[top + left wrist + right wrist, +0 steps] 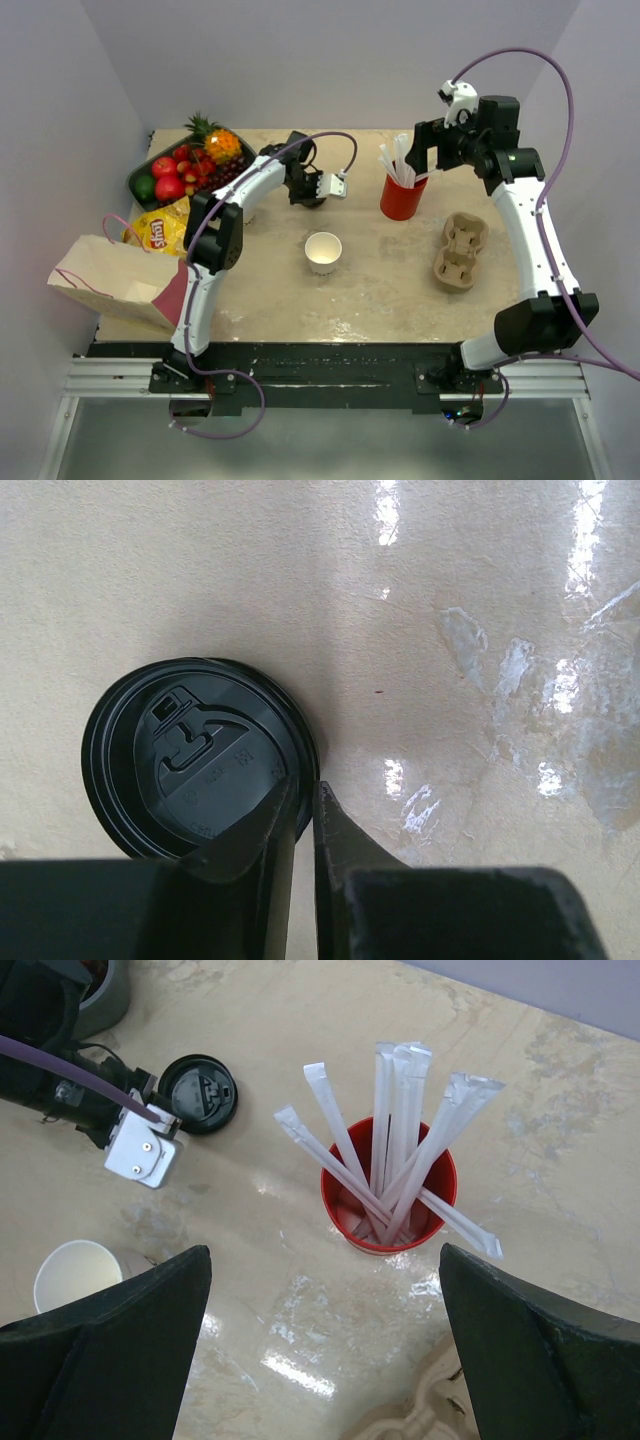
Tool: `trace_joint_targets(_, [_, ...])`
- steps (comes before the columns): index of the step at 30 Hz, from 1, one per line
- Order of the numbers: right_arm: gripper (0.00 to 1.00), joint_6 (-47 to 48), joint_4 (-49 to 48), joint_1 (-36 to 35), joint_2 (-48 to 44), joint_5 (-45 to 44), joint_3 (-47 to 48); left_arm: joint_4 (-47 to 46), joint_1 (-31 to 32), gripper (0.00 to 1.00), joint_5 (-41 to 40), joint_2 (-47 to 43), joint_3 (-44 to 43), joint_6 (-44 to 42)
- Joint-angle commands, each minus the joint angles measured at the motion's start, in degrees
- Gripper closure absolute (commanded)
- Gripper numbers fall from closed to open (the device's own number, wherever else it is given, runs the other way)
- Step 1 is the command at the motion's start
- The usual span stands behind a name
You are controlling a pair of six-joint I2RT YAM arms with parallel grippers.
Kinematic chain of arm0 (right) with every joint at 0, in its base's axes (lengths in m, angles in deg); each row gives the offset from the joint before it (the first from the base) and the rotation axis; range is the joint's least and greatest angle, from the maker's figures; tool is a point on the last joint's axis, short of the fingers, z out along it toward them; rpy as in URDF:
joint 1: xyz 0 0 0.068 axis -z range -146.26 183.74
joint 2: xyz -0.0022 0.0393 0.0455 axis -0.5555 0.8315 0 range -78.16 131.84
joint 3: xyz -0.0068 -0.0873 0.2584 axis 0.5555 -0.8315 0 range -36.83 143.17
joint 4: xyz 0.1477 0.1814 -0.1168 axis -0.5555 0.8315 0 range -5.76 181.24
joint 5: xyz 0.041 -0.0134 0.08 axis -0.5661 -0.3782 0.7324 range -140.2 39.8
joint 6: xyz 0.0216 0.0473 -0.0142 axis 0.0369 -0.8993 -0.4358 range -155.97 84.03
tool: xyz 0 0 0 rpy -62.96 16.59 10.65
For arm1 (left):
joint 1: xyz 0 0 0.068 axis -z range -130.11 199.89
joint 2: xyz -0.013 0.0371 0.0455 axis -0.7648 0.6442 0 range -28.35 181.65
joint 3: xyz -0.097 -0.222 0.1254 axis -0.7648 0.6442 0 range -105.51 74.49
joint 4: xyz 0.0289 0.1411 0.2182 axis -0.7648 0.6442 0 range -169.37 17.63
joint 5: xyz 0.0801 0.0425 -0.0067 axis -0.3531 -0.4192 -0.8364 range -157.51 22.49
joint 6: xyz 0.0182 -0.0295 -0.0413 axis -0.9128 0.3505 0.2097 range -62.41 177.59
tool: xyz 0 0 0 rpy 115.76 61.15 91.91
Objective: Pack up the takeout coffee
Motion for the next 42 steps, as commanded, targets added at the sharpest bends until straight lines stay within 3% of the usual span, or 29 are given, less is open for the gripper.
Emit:
trace_joint_targets(1, [0.01,-1.0,-1.9,0.3,0.6,1.4,1.2,0.4,0.2,0.84,1.3,-0.9,-2.5,0.5])
trace_joint_targets(8, [0.01,-1.2,-2.0,0.3,1.1,1.5,1.8,1.3,0.2,0.87,3.2,-4.5,-1.2,2.2])
trace_joint_targets(13, [0.01,-1.2,-2.3,0.3,1.3,1.5,1.4,-1.3,0.2,0.88,3.7,-8.9,6.0,4.5])
trace_joint_targets(17, [0.01,-1.5,-2.4,0.3,1.7,2.1,1.9,-2.5,0.1,0.53,5.1,-10.5,7.5,9.1])
trace_joint_targets(22, [0.01,-1.7,-2.3,0.3,1.5,2.2,1.5,-11.3,-0.7,0.45,6.0,-15.3,7.0,20.6])
trace_joint_targets(29, [0.01,-2.0,-2.4,0.4,2.0,2.2,1.2,-18.9,-4.1,0.46,-4.8,-9.0,-1.9,42.4])
trace_joint_targets(35, [0.01,-2.2,-1.6,0.2,2.8,1.7,2.5,-18.6,-5.5,0.53,-7.5,-4.1,-2.8,47.6])
trace_joint_targets(42, [0.01,-2.1,-1.3,0.3,2.8,1.3,1.9,-15.7,-6.8,0.57,-3.4,-0.7,-4.6,51.5])
